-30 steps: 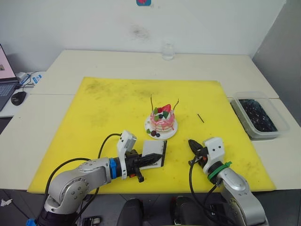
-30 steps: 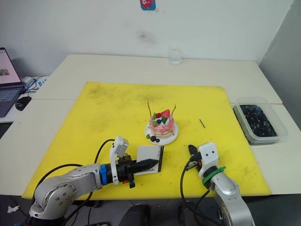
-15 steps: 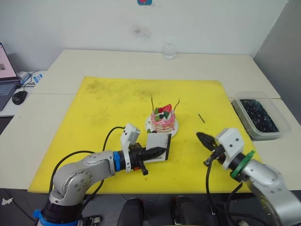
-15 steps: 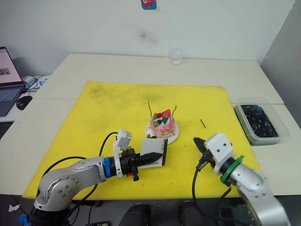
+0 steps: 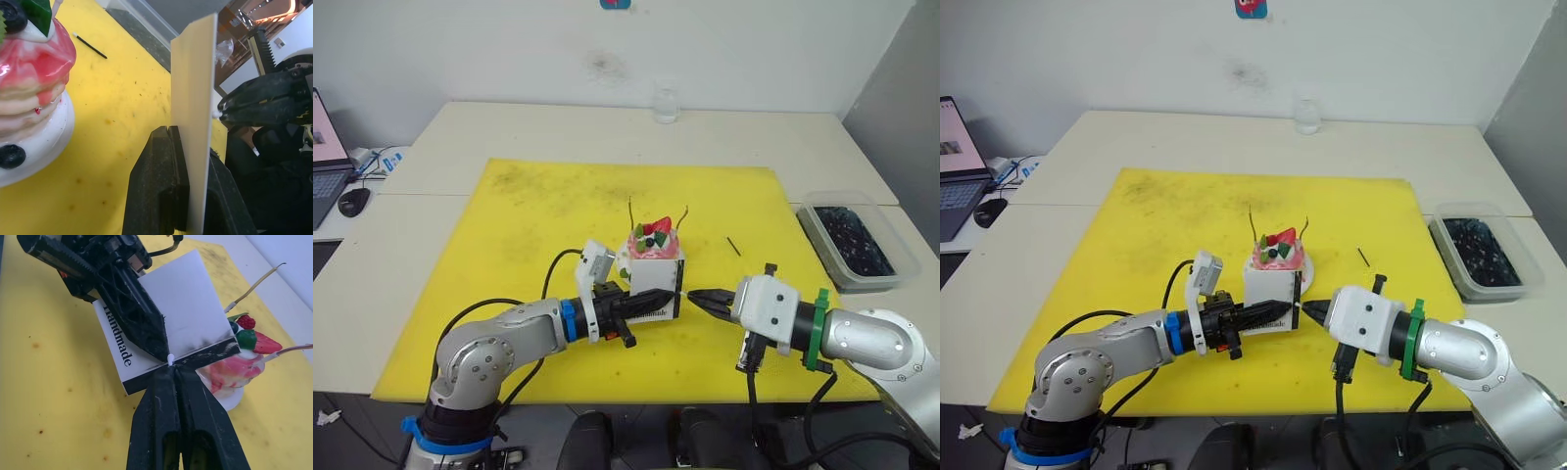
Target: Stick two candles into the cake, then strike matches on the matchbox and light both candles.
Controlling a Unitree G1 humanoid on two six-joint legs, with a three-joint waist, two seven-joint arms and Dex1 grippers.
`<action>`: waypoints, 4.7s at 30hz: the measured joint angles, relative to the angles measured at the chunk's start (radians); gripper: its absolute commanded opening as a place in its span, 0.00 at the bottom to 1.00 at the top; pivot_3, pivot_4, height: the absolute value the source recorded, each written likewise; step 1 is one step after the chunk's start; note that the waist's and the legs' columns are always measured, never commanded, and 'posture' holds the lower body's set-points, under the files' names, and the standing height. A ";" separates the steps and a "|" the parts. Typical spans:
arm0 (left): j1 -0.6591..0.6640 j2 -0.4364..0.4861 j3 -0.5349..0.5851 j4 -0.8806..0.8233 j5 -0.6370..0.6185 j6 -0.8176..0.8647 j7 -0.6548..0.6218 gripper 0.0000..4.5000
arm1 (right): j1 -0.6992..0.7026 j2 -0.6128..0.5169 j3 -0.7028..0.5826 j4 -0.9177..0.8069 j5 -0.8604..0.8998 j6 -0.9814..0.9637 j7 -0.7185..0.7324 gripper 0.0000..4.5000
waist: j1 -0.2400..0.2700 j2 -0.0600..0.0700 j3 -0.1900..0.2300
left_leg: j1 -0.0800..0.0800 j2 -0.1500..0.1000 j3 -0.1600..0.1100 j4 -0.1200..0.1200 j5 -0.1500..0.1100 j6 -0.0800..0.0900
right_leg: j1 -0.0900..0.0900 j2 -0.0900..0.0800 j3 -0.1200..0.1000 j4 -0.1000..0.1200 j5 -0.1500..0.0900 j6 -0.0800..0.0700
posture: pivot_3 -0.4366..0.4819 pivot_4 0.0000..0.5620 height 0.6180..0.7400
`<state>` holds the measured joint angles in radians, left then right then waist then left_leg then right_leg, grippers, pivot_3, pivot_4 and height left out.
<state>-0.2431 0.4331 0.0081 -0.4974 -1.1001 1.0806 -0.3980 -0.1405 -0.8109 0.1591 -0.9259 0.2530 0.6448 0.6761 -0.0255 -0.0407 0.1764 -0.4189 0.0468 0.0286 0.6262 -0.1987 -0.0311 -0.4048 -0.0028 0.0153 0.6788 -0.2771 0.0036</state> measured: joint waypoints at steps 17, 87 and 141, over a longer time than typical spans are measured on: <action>0.002 0.013 0.020 0.016 -0.019 0.004 0.021 0.00 | -0.025 0.035 0.069 0.088 -0.088 -0.014 -0.024 0.01 | 0.000 0.000 0.000 | 0.000 0.000 0.000 0.001 0.000 0.000 | 0.000 0.000 0.000 0.000 0.000 0.000 | 0.48 0.27 1.00; 0.007 0.141 -0.032 0.016 0.002 0.070 -0.083 0.00 | -0.044 0.149 0.180 0.118 -0.162 0.047 -0.023 0.01 | 0.000 0.000 0.000 | 0.000 0.000 0.000 0.001 0.000 0.000 | 0.000 0.000 0.000 0.001 0.000 0.000 | 0.48 0.27 1.00; 0.006 0.246 0.078 0.149 -0.452 0.138 -0.022 0.00 | 0.053 0.252 -0.414 0.029 1.038 0.378 -0.406 0.01 | -0.001 0.001 0.000 | 0.001 0.001 0.001 0.001 0.000 0.000 | 0.000 -0.001 0.001 0.001 0.000 0.000 | 0.48 0.27 1.00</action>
<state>-0.2373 0.6793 0.0858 -0.3484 -1.5518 1.2186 -0.4197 -0.0874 -0.5586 -0.2547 -0.8973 1.2912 1.0229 0.2704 -0.0267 -0.0402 0.1764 -0.4183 0.0476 0.0294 0.6268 -0.1987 -0.0309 -0.4045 -0.0040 0.0163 0.6801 -0.2768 0.0034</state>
